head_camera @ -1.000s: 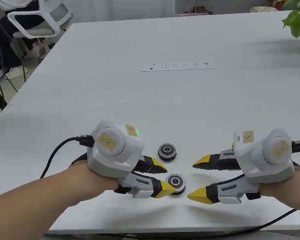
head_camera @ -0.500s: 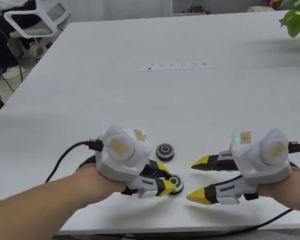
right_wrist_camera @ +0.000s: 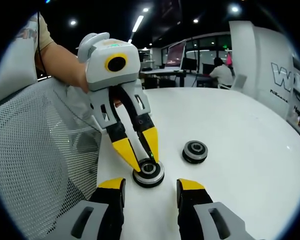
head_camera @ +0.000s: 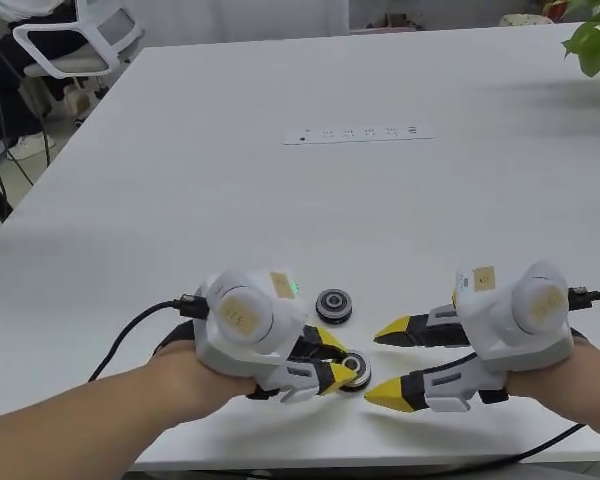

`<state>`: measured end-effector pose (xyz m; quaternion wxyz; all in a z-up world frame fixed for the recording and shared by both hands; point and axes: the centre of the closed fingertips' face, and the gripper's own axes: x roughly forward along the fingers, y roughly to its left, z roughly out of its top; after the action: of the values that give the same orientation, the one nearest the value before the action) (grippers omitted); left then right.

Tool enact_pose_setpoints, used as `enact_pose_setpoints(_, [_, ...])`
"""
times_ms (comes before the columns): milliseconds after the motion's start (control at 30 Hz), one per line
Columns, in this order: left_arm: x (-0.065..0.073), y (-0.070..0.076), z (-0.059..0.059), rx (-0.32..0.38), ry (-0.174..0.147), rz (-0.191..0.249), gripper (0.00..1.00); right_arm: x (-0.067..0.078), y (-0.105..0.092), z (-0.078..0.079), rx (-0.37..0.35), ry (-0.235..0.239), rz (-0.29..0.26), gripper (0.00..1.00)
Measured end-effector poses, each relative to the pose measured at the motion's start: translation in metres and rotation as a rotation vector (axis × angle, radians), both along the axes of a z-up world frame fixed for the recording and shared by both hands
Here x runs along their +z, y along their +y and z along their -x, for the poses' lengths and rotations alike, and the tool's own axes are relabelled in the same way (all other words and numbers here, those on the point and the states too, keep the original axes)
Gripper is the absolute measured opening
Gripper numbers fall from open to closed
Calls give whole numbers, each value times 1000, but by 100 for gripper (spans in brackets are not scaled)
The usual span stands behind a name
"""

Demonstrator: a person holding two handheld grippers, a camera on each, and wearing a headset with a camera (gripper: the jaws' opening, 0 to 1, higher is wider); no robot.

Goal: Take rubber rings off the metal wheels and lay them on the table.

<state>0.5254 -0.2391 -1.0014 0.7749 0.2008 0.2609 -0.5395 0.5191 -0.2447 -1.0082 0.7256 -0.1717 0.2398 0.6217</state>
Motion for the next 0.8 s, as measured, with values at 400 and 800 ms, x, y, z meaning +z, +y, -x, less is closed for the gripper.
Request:
enact_pose_setpoints(400, [0,0,0,17,-3,1,13,-7,9,1,-38,47,-45,32])
enact_pose_setpoints(800, [0,1,0,22,-2,6,13,-8,17,-2,-30,12,-46,26])
